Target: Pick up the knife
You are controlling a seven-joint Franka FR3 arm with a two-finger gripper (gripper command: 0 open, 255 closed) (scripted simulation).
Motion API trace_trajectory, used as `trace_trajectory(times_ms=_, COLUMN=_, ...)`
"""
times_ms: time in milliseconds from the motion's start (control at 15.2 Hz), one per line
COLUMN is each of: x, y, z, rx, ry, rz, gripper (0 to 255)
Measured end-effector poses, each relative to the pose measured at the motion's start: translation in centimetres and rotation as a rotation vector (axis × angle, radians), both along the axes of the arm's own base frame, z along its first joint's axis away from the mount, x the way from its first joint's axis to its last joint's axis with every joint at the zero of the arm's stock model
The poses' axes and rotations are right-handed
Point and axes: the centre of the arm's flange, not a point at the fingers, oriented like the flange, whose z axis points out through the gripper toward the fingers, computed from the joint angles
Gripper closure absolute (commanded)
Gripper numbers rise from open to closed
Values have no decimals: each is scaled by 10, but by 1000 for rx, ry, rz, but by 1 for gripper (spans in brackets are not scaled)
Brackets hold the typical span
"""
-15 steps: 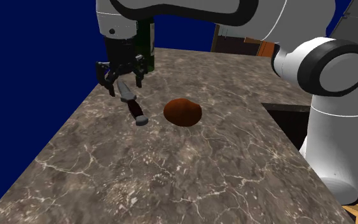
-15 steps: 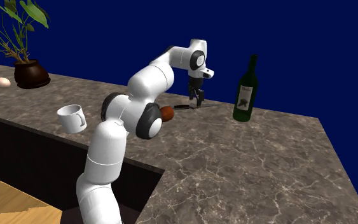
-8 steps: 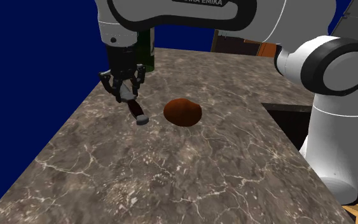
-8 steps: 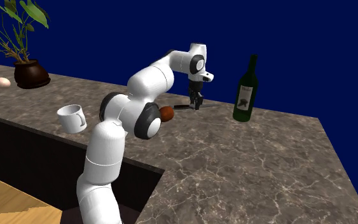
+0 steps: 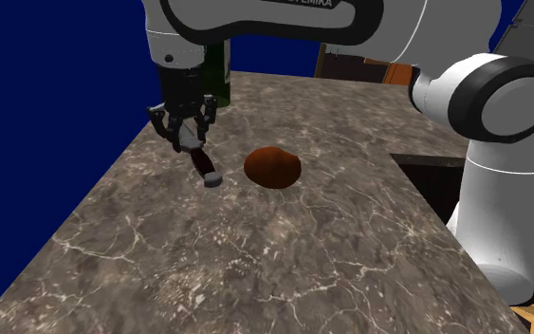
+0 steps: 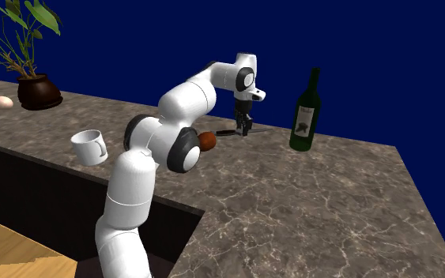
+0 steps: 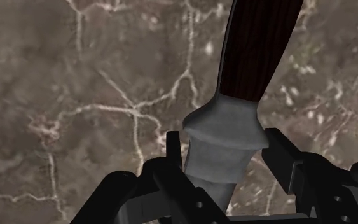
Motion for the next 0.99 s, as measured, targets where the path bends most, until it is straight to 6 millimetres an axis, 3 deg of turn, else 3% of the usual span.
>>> trace_trajectory(times_ms=990, x=1, y=0, z=75, rx=0, ry=0, rz=0, gripper=255)
